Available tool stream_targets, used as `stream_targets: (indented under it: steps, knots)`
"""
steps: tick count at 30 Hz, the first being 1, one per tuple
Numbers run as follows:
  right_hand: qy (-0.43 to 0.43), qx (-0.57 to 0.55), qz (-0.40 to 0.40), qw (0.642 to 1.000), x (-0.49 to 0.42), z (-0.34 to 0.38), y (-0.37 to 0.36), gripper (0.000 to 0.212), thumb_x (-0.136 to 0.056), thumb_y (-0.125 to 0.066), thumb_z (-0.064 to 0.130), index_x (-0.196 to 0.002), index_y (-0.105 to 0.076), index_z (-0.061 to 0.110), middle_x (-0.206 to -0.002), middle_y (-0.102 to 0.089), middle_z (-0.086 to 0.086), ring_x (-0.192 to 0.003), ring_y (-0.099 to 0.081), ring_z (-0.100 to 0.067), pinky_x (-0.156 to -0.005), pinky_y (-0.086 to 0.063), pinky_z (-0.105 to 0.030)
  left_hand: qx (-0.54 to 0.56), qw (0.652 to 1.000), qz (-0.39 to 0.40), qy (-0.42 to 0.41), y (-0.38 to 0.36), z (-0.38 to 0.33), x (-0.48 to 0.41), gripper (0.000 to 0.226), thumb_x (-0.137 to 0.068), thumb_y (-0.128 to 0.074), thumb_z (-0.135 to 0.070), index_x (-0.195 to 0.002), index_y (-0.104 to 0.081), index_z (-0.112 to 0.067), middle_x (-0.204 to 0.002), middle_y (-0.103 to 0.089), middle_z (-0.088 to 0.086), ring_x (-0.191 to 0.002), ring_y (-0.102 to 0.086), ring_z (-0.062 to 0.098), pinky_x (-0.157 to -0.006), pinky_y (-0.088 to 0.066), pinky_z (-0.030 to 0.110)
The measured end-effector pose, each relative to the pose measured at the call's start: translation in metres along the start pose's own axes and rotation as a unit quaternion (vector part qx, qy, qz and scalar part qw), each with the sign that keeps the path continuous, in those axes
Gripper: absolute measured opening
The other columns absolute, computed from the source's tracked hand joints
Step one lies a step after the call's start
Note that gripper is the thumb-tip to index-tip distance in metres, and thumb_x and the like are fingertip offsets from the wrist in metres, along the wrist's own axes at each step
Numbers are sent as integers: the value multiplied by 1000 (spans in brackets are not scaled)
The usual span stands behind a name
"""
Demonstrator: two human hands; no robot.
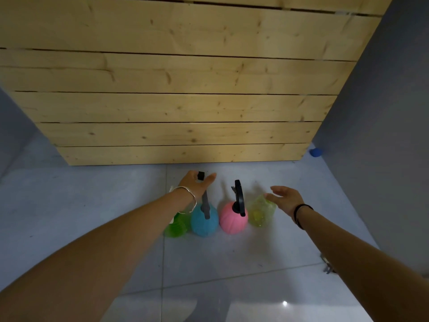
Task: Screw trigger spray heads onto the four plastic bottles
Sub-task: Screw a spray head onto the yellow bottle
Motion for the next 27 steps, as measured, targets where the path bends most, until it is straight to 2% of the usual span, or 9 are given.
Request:
stream_targets:
  steps: [4, 7, 11, 13, 17, 21, 23, 25, 27]
  knots:
    - [4, 18, -10, 1000, -3, -12, -1, 38, -76, -75, 7, -112, -65, 3, -122, -64, -15, -115, -58, -29, -98, -46, -34, 31, 999, -18, -15, -3, -11, -2, 54, -83, -59, -51, -123, -50, -15, -122, -55, 3, -121, -48, 25, -101, -39, 34]
    - [13, 26, -35, 999, -2, -17, 2, 31, -73, -77, 7, -103, -70, 3, -111, -69, -13, -108, -62, -28, -89, -48, -30, 24, 998, -40, -43, -6, -19, 2, 74, -82, -59, -51, -140, -37, -11, -146, -42, 7, -133, -41, 28, -111, -35, 41]
    - [37, 67, -39, 996, 1, -9, 18, 30, -73, -78, 15, -100, -71, 4, -108, -69, -9, -105, -61, -24, -90, -48, -31, -23, 987, -78, -142, -15, -44, 13, 67, -82, -62, -48, -137, -42, -13, -143, -44, 8, -133, -39, 26, -109, -33, 38]
    - [46, 56, -37, 997, 4, 1, 37, 31, -73, -79, 17, -99, -71, 3, -104, -68, -8, -100, -59, -19, -84, -47, -28, -49, 978, -75, -189, -28, -58, 20, 61, -84, -60, -46, -134, -45, -14, -141, -45, 8, -133, -37, 24, -109, -30, 36]
    - [53, -32, -1, 998, 19, 16, 81, 34, -73, -78, 15, -103, -69, 1, -98, -66, -6, -92, -60, -16, -74, -50, -23, -90, 968, -10, -235, -69, -71, 36, 61, -85, -58, -49, -135, -44, -18, -140, -45, 6, -133, -35, 22, -107, -28, 30]
    - [34, -120, 39, 991, 40, 9, 116, 27, -77, -74, 17, -103, -70, 11, -101, -71, -3, -95, -66, -15, -84, -53, -26, -117, 960, 70, -244, -114, -78, 50, 69, -79, -67, -46, -137, -40, -21, -143, -43, 3, -134, -36, 20, -104, -28, 26]
    - [29, -153, 79, 985, 50, 0, 127, 25, -77, -73, 21, -101, -71, 18, -103, -73, 1, -95, -69, -10, -81, -55, -21, -151, 951, 111, -247, -136, -80, 55, 77, -75, -72, -43, -140, -36, -22, -145, -40, 2, -135, -36, 20, -106, -30, 28]
    - [18, -179, 112, 977, 60, -14, 133, 34, -66, -78, 32, -98, -72, 22, -100, -76, 4, -93, -70, -7, -74, -55, -15, -186, 940, 147, -246, -157, -80, 62, 87, -68, -78, -42, -141, -34, -24, -144, -42, 1, -132, -40, 20, -100, -33, 25]
    - [4, -210, 131, 969, 66, -32, 136, 45, -55, -80, 38, -96, -73, 24, -100, -76, 5, -93, -71, -6, -74, -55, -14, -203, 932, 183, -237, -177, -76, 67, 92, -62, -82, -42, -139, -34, -25, -136, -48, -4, -127, -47, 18, -91, -35, 21]
Point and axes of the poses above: each hand's wrist, its own x-axis away from the middle knuckle, its own y-axis out of the back of the hand, z = x × y, the point moved 4 cm from there along -x, towards the middle knuckle
